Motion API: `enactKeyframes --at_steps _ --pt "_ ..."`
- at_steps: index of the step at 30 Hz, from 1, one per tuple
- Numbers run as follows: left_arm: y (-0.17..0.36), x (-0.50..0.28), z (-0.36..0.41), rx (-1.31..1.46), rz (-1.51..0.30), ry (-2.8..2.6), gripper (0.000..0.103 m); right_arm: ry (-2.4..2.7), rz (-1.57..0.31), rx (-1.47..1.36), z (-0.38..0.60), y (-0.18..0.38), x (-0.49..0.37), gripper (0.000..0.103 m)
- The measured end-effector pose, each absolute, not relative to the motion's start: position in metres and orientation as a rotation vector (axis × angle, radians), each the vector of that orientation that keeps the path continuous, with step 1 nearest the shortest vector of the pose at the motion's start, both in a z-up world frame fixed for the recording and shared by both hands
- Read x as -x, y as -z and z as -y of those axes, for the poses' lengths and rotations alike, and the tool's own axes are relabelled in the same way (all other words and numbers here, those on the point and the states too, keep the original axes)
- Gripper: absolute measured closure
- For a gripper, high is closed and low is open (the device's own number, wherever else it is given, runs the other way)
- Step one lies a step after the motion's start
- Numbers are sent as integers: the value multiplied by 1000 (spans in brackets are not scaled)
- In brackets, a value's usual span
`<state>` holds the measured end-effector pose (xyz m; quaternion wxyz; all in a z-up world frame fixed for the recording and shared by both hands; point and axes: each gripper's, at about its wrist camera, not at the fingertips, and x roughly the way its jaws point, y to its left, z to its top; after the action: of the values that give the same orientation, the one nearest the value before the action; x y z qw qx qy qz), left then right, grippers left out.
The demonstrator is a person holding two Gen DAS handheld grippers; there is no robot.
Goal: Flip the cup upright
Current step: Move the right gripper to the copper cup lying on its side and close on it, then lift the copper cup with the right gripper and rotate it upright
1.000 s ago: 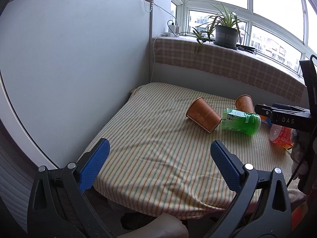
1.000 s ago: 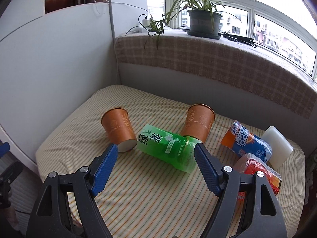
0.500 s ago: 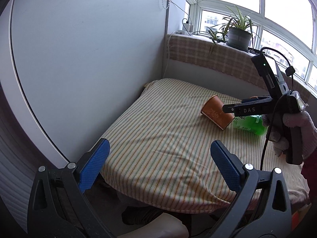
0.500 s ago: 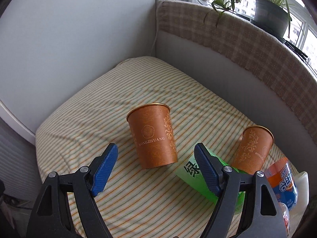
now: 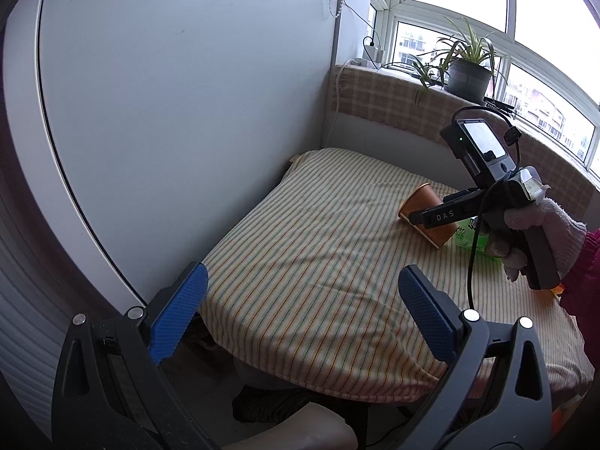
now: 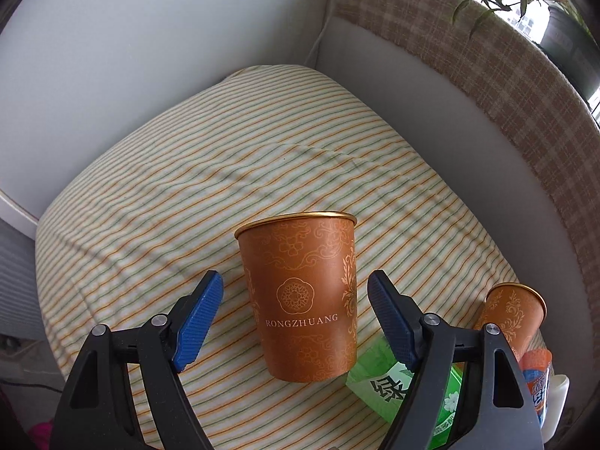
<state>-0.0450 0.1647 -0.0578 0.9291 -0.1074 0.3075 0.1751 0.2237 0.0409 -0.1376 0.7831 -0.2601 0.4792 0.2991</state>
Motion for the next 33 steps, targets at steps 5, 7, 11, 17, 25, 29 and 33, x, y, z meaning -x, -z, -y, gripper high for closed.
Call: enactKeyframes --at_steps 5,7,11,17,25,29,33 --pt "58 45 -165 222 -629 -357 0 -631 -1035 602 -47 146 -222 24" --pt "58 45 -165 220 -628 -358 0 -627 -1036 606 -48 148 -223 24" --pt "58 45 -166 222 -627 -358 0 -623 -1037 613 -49 151 -224 24" --pt "57 45 -166 225 -628 -359 0 -620 -1036 611 -49 155 -224 39" --pt "54 46 -163 220 -615 -358 0 -630 -1000 554 -44 140 -220 39" --pt "51 45 -159 217 -607 -349 0 -647 -976 488 -35 124 -212 40" --pt "48 43 -154 213 -598 -339 0 -658 -950 429 -21 109 -201 40"
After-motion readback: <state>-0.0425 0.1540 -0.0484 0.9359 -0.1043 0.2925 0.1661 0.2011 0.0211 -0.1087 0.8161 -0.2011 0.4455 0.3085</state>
